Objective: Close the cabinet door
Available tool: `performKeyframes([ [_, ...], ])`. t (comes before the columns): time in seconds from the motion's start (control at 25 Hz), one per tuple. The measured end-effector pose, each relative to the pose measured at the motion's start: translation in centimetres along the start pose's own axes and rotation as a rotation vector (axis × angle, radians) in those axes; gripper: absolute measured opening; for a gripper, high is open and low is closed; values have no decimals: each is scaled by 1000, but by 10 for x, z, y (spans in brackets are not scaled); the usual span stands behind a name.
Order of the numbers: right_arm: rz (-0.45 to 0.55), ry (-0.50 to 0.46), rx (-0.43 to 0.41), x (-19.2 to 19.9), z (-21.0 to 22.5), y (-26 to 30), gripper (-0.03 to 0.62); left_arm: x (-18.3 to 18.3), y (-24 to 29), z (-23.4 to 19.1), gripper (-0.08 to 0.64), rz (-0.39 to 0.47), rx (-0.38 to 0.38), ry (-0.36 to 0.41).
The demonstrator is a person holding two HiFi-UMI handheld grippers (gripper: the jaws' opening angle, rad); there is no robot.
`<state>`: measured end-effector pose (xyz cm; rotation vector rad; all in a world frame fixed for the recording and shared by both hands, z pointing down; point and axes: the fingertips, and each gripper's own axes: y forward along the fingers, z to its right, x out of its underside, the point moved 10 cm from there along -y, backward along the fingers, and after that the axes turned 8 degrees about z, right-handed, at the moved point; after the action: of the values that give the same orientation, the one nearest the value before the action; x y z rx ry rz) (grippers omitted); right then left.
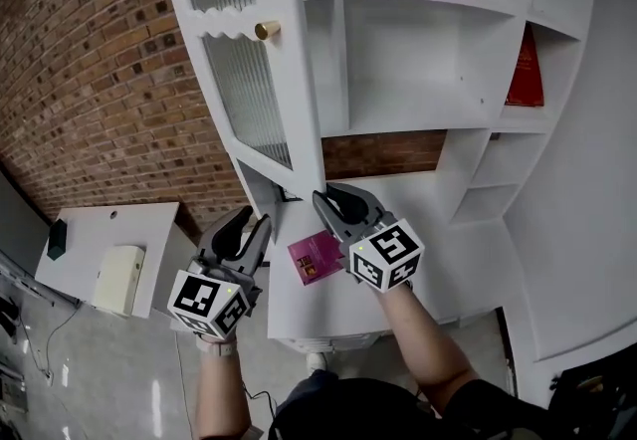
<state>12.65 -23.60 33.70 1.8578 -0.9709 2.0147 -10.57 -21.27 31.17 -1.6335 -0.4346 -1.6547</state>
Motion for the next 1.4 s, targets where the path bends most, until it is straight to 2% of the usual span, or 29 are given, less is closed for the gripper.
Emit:
performKeyframes([
  [0.52,-15,-28,56,4,57,6,84,36,66,-32,130,6,110,-48],
  [1.4,8,-34,198,17,106,28,107,72,129,-79,130,26,236,-87],
])
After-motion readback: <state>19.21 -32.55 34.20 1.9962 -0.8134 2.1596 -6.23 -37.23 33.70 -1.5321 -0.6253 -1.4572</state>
